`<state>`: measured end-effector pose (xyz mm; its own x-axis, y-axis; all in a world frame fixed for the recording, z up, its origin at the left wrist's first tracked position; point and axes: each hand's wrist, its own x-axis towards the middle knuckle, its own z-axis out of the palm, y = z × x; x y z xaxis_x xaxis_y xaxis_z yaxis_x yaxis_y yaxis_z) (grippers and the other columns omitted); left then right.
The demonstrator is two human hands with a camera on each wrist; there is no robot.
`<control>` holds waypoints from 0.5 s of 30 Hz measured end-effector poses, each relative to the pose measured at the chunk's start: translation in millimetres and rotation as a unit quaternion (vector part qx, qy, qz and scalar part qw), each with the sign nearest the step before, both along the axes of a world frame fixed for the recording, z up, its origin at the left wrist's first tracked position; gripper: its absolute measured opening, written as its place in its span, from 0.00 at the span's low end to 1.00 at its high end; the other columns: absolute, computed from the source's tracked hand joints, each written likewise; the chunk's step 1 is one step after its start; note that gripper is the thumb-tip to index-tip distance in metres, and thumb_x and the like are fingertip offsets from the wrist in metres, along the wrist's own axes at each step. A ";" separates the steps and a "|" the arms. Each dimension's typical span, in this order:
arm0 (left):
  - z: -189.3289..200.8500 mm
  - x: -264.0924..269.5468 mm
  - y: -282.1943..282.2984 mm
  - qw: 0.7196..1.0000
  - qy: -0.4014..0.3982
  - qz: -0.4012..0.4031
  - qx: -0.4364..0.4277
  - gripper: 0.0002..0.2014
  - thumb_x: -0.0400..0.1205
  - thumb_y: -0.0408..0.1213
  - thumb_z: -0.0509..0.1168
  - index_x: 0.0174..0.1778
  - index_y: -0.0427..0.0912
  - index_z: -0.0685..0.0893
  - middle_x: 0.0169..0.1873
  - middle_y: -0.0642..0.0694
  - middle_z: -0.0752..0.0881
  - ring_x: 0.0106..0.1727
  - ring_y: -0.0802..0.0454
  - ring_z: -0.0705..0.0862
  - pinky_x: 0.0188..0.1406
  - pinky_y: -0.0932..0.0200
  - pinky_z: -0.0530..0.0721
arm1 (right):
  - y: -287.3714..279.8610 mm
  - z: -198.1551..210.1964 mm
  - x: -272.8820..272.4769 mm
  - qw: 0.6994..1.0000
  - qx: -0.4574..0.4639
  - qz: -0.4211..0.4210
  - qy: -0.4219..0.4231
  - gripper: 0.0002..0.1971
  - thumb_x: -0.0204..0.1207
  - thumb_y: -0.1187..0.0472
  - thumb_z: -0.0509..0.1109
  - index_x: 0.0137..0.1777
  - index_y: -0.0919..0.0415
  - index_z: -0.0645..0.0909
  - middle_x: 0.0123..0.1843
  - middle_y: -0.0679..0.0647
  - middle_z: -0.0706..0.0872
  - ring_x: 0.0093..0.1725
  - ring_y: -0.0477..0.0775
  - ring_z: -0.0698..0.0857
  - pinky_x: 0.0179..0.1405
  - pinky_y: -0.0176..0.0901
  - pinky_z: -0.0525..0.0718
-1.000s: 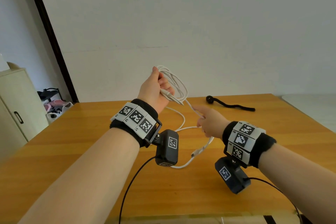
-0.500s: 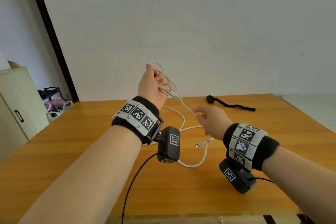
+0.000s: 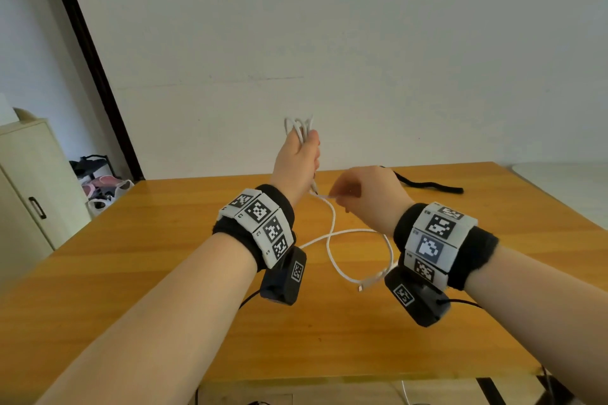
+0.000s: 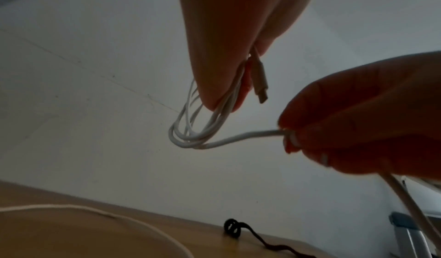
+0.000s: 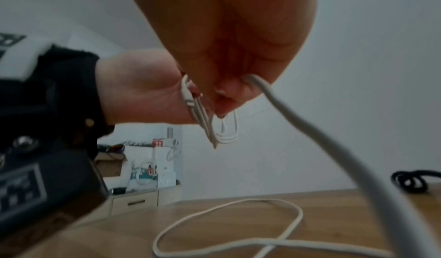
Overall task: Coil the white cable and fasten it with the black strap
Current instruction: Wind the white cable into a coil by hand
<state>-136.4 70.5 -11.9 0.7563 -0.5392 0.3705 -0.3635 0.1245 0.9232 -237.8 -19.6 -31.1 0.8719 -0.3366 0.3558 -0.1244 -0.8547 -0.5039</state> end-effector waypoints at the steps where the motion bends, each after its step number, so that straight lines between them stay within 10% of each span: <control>1: -1.4 -1.2 0.2 1.000 -0.018 0.003 0.017 0.11 0.88 0.40 0.50 0.39 0.46 0.68 0.28 0.51 0.67 0.27 0.56 0.66 0.31 0.60 0.69 | -0.9 1.3 -0.4 1.000 0.024 0.005 -0.019 0.06 0.75 0.66 0.69 0.47 0.55 0.85 0.38 0.43 0.84 0.39 0.44 0.81 0.37 0.26 0.76; 8: -6.8 -8.0 -1.7 0.983 -0.143 0.015 0.114 0.11 0.88 0.41 0.51 0.57 0.38 0.71 0.36 0.50 0.76 0.34 0.57 0.79 0.40 0.57 0.85 | -7.3 6.7 -4.0 0.989 0.136 0.065 -0.007 0.09 0.72 0.70 0.72 0.46 0.56 0.78 0.46 0.52 0.89 0.36 0.44 0.85 0.40 0.37 0.84; 15: -17.3 -5.7 -0.9 0.962 -0.182 0.014 0.201 0.12 0.87 0.44 0.50 0.47 0.39 0.67 0.34 0.44 0.79 0.25 0.52 0.81 0.31 0.51 0.82 | -9.1 10.2 -5.9 0.976 0.188 0.030 -0.107 0.12 0.64 0.65 0.81 0.39 0.60 0.78 0.38 0.60 0.90 0.33 0.51 0.88 0.40 0.45 0.88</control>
<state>-142.1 69.6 -29.2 0.6315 -0.6759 0.3801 -0.6704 -0.2296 0.7055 -243.8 -28.7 -20.8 0.8138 -0.4282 0.3928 0.0623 -0.6077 -0.7917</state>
